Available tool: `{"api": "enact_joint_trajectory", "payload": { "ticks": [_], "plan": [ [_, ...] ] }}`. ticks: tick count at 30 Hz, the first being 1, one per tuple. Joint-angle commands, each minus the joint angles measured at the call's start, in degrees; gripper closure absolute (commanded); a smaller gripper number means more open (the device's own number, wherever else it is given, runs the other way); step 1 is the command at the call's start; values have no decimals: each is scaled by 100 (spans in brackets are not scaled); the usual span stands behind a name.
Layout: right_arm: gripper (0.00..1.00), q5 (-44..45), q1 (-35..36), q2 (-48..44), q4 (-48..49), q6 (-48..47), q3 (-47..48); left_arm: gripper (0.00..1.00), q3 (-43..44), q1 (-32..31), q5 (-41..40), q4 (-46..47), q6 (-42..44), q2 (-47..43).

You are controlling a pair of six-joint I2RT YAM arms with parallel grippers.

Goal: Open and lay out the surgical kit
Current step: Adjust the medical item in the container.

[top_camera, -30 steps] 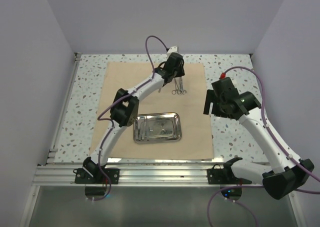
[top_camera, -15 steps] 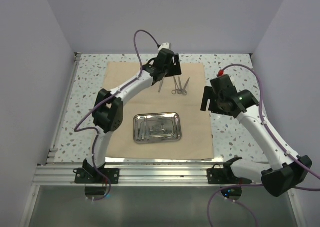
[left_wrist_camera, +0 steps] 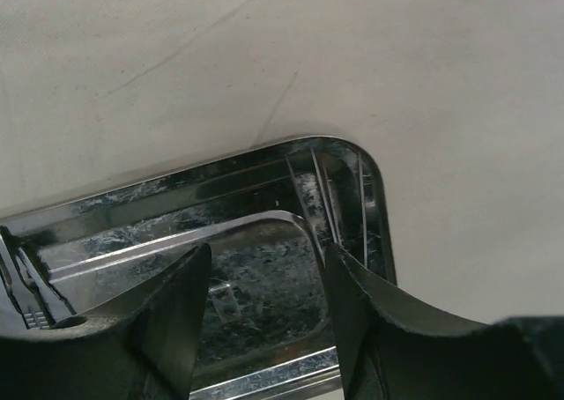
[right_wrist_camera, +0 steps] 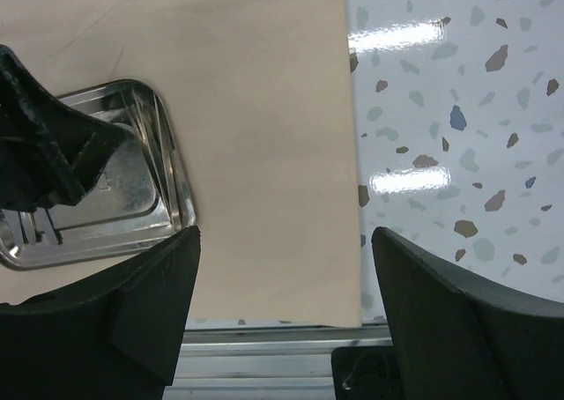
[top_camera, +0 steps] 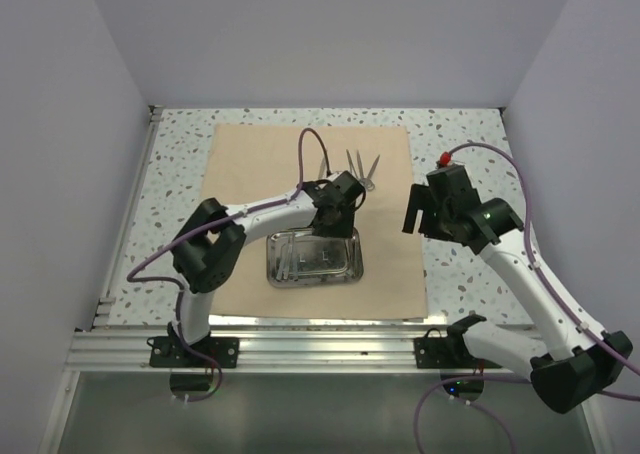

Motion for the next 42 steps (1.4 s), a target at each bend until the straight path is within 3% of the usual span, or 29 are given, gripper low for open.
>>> {"api": "enact_joint_trajectory", "payload": {
  "ticks": [1, 12, 28, 37, 41, 42],
  "plan": [
    [18, 13, 27, -319, -80, 49, -86, 42, 160, 26, -202, -329, -340, 108],
    [17, 118, 27, -627, -354, 23, -200, 44, 291, -36, -105, -259, -446, 407],
    [17, 197, 19, -504, -283, -162, -165, 49, 1311, -176, -562, -1182, -454, 1163],
    [17, 285, 28, -601, -275, -267, -244, 76, 1346, -168, -484, -1367, -542, 1392],
    [17, 286, 19, -627, -283, -320, -253, 100, 1373, -176, -369, -1358, -542, 1462],
    [17, 294, 19, -627, -283, -337, -244, 100, 1390, -176, -378, -1393, -542, 1462]
  ]
}}
